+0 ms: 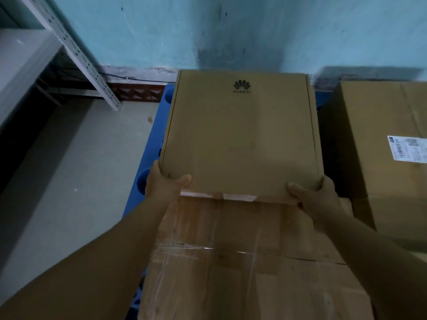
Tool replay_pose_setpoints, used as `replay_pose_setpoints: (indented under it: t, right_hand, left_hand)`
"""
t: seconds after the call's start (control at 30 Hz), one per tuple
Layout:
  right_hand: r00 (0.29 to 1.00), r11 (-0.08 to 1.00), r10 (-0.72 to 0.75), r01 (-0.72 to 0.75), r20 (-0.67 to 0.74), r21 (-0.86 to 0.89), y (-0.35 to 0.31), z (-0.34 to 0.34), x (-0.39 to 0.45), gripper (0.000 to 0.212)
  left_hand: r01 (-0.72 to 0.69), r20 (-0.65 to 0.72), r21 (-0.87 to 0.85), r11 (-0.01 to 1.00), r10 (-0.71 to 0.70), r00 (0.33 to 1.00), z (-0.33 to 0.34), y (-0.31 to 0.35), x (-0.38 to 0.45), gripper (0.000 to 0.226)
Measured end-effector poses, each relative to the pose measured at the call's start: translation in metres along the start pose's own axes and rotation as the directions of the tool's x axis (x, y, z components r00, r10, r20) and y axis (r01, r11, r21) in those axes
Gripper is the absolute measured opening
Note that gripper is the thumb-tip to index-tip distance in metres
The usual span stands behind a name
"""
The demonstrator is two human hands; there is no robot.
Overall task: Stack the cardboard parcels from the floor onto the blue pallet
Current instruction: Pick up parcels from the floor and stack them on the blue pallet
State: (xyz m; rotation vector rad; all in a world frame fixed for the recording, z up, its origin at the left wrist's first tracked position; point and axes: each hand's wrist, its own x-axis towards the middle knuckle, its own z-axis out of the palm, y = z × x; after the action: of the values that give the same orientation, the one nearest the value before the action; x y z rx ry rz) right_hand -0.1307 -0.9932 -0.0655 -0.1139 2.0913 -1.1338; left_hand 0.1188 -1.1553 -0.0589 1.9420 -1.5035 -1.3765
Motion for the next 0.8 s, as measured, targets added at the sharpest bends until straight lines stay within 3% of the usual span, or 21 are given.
replay_pose_setpoints:
  t: [0.13,0.33,0.47,0.8]
  right_hand:
    - [0.998,0.999,-0.051,0.051,-0.035,-0.005,-0.017,0.011,0.024,0.085]
    - [0.994,0.996,-0.090,0.089,-0.069,-0.025,-0.021,0.021,0.045,0.081]
    - [0.991,0.993,-0.107,0.103,-0.078,-0.049,-0.013,0.023,0.052,0.082]
    - [0.996,0.997,-0.061,0.058,-0.063,-0.046,-0.013,0.020,0.037,0.093]
  left_hand:
    - [-0.057,0.002,0.002,0.998,0.057,0.998,0.008,0.019,0.031,0.079]
    - [-0.082,0.013,-0.004,0.997,0.082,0.997,0.022,0.020,0.058,0.080]
    - [-0.093,0.014,0.022,0.995,0.093,0.996,0.028,0.015,0.066,0.096]
    - [-0.065,-0.117,0.079,0.995,0.075,0.990,0.043,0.012,0.035,0.089]
